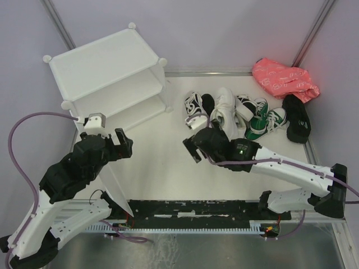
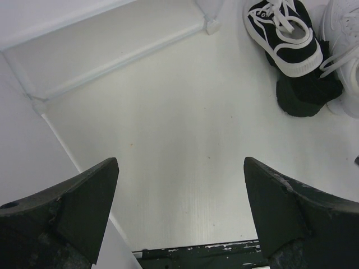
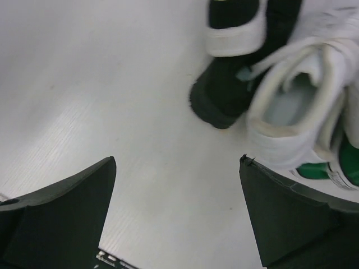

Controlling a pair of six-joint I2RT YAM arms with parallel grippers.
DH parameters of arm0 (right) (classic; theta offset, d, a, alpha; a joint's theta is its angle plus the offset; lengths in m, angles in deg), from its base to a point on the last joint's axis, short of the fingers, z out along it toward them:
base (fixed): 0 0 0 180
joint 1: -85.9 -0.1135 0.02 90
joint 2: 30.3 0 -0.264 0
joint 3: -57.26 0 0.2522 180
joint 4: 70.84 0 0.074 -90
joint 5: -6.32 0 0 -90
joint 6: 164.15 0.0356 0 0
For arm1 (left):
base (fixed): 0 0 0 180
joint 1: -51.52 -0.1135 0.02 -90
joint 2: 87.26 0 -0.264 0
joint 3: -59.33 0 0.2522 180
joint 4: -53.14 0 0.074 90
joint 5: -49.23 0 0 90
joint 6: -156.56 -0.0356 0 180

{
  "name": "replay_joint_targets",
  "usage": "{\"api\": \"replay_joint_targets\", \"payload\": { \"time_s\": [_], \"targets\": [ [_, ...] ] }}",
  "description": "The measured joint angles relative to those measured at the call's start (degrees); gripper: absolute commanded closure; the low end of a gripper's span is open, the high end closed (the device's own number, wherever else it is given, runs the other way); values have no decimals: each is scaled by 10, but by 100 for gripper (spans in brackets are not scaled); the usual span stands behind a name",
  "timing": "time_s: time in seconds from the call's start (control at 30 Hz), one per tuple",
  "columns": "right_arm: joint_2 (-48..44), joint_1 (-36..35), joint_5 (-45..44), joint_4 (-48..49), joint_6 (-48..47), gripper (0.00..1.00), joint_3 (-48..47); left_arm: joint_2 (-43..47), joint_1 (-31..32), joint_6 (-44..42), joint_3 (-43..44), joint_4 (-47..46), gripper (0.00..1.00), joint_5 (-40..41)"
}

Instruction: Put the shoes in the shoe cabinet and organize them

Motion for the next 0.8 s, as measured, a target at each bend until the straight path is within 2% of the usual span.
{"api": "replay_joint_targets", "payload": {
  "time_s": [0.1, 0.3, 0.4, 0.8],
  "targets": [
    [-2, 63, -64, -32, 34, 1, -25, 9, 2, 1, 0, -5, 1, -7],
    [14, 186, -130, -75, 80, 6, -49, 61, 2, -1, -11, -64, 1, -56],
    [42, 235, -125, -79, 91, 8, -62, 84, 2, -4, -11, -95, 1, -73],
    [136, 320, -67, -58, 97, 17, -97, 93, 2, -23, -11, -129, 1, -98]
  ]
}}
